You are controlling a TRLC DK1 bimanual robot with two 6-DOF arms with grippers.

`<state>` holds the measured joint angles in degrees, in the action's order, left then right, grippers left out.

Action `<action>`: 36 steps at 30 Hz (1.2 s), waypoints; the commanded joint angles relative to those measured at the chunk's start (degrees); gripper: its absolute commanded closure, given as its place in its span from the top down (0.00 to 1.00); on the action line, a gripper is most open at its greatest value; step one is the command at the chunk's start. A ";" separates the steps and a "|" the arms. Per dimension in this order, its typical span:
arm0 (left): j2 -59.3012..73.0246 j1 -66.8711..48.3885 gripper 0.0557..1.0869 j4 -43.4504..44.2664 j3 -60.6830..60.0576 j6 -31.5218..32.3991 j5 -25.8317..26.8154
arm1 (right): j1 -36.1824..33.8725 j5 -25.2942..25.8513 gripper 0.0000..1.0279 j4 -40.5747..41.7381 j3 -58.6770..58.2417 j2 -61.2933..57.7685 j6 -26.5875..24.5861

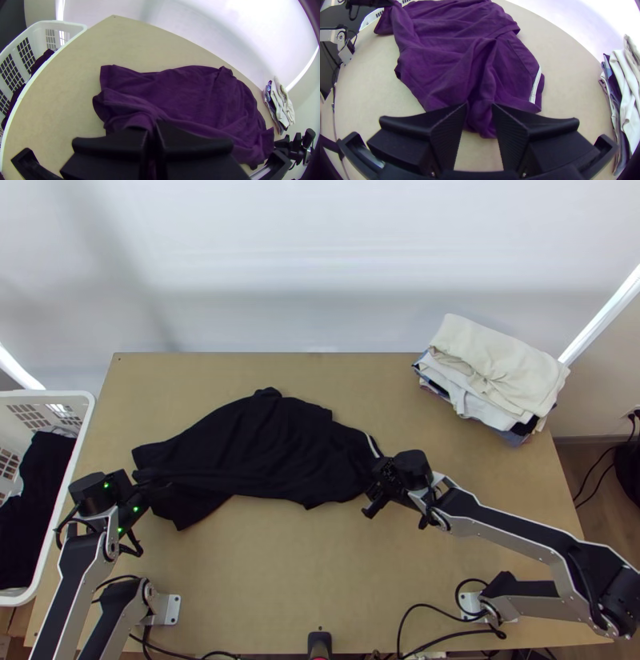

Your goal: Fold the t-shirt

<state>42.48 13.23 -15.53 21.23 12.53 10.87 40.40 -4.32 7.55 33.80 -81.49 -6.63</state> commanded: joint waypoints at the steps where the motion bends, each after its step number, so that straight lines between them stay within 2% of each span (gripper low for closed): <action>1: -0.12 -0.14 0.03 -0.20 1.44 0.82 -0.68 | 1.26 0.63 0.38 1.59 1.79 -1.65 1.36; 4: 0.06 -0.14 0.03 -0.20 1.62 0.82 -0.68 | 2.05 0.80 0.37 1.68 2.32 -2.27 1.71; 7: 0.06 -0.14 0.03 -0.12 1.62 0.91 -0.68 | 2.40 1.06 0.17 2.12 2.50 -2.71 2.15; 10: -0.03 -0.14 0.04 -0.20 1.62 1.00 -0.68 | 2.31 1.15 0.11 2.82 2.50 -2.97 2.24; 11: -0.12 -0.14 0.03 -0.29 1.62 1.00 -0.68 | 2.22 1.24 0.02 2.91 2.50 -2.97 2.24; 17: -0.29 0.04 0.03 -0.64 2.67 0.91 -0.68 | 0.47 2.03 0.03 2.91 3.38 -0.24 3.21; 28: 0.15 -0.31 0.03 -4.86 12.34 3.72 -0.59 | -8.50 2.21 0.03 -1.22 8.65 5.64 6.28; 36: 2.26 -0.49 0.03 -5.74 21.22 7.24 -0.77 | -11.31 2.21 0.03 -3.95 11.81 8.46 12.17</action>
<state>43.70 12.80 -21.50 38.04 17.63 10.87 30.22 -2.44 4.16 42.87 -75.24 2.52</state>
